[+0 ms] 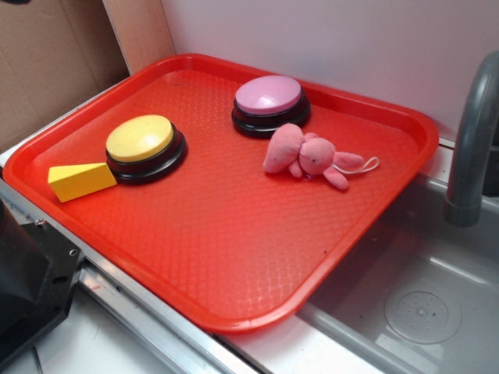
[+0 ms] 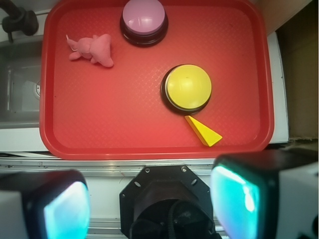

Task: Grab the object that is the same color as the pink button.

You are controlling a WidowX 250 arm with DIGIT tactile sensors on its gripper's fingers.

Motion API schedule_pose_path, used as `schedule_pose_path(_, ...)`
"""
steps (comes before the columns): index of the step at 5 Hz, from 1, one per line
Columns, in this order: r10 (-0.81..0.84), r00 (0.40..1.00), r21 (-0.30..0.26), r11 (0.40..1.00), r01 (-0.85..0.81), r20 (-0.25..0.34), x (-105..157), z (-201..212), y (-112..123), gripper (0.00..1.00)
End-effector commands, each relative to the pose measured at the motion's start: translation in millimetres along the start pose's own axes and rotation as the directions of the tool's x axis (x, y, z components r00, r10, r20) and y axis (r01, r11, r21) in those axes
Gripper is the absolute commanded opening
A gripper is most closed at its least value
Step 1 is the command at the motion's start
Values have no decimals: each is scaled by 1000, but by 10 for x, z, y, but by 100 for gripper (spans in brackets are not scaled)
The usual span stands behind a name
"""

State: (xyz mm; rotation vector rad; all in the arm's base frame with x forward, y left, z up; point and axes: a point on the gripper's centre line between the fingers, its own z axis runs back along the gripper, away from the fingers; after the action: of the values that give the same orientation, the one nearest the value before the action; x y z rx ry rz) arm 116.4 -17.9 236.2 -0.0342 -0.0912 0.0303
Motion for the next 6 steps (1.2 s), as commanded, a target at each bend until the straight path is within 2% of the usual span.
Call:
schedule_pose_path(1,0,1000,0,1000,0,0,0,0,0,100)
schedule_pose_path(2,-96,995,-16,995,96,6,188,-120,-51,100)
schedule_pose_path(4,-339,935,37,941,337,100,524,-291,-225,100)
schedule_pose_path(5,-547,821,74,837,543,163,820,-434,-425,100)
schedule_pose_path(6,-651,746,52,757,651,142,1099,-693,-552,100)
